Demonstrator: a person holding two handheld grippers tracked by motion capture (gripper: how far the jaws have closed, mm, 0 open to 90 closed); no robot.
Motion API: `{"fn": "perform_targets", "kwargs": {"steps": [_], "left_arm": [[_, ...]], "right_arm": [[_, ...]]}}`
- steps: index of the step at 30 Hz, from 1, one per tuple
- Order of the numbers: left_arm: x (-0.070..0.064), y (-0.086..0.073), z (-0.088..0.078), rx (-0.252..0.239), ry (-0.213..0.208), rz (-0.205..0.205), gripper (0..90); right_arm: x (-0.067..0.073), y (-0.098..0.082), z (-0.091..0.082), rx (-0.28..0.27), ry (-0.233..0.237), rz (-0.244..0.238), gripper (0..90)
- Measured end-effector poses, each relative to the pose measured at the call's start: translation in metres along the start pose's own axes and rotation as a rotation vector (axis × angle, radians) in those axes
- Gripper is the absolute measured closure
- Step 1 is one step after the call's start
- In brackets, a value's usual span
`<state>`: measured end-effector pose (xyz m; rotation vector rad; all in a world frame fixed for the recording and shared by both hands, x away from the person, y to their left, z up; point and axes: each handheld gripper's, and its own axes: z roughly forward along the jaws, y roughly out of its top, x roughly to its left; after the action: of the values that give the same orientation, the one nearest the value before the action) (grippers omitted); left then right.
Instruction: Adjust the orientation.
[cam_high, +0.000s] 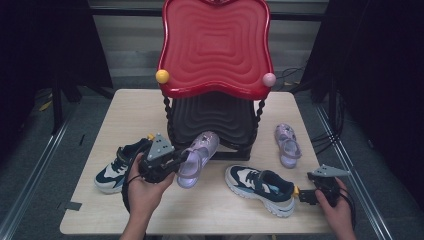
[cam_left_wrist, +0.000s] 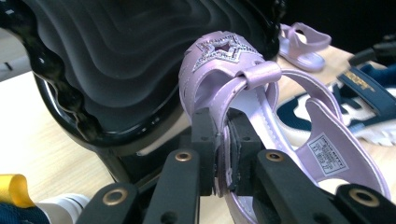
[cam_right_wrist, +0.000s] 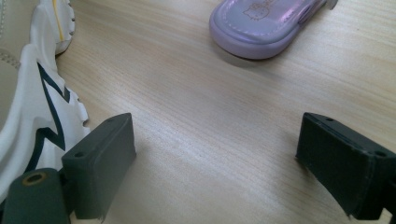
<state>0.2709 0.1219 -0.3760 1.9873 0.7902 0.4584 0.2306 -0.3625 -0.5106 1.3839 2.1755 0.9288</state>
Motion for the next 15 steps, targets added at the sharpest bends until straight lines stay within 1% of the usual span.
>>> {"fn": "perform_targets", "kwargs": {"steps": [2, 3, 4, 5, 6, 7, 8, 10, 11, 12, 13, 15], "left_arm": [[0.0, 0.002, 0.002, -0.006, 0.021, -0.014, 83.0], [0.0, 0.002, 0.002, -0.006, 0.021, -0.014, 83.0], [0.0, 0.004, 0.004, -0.017, 0.043, -0.037, 83.0], [0.001, 0.005, 0.004, -0.024, 0.053, -0.049, 83.0], [0.001, 0.005, 0.004, -0.024, 0.053, -0.049, 83.0], [0.001, 0.007, 0.006, -0.037, 0.072, -0.065, 83.0], [0.001, 0.007, 0.006, -0.037, 0.072, -0.065, 83.0], [0.0, 0.011, 0.008, -0.048, 0.095, -0.071, 83.0], [0.0, 0.011, 0.008, -0.048, 0.095, -0.071, 83.0], [-0.001, 0.013, 0.01, -0.051, 0.109, -0.075, 83.0], [-0.001, 0.014, 0.011, -0.058, 0.115, -0.081, 83.0], [-0.002, 0.016, 0.013, -0.069, 0.142, -0.08, 83.0]], "right_arm": [[0.0, 0.0, 0.0, 0.0, 0.0, 0.001, 10.7], [0.0, 0.0, 0.0, 0.0, 0.0, 0.001, 10.7], [0.0, 0.0, 0.0, 0.0, 0.0, 0.001, 10.7], [0.0, 0.0, 0.0, 0.0, 0.0, 0.0, 10.8], [0.0, 0.0, 0.0, 0.0, 0.0, 0.0, 10.8], [0.0, 0.0, 0.0, -0.001, 0.001, -0.002, 10.8], [0.0, 0.0, 0.0, 0.0, 0.0, 0.001, 10.8], [0.0, 0.0, 0.0, 0.0, 0.0, 0.0, 10.8], [0.0, 0.0, 0.0, 0.0, 0.0, 0.0, 10.8], [0.0, 0.0, 0.0, 0.001, 0.001, 0.002, 10.8], [0.0, 0.0, 0.0, 0.001, 0.0, 0.001, 10.8], [0.0, 0.0, 0.0, 0.001, 0.0, 0.001, 10.8]]}}
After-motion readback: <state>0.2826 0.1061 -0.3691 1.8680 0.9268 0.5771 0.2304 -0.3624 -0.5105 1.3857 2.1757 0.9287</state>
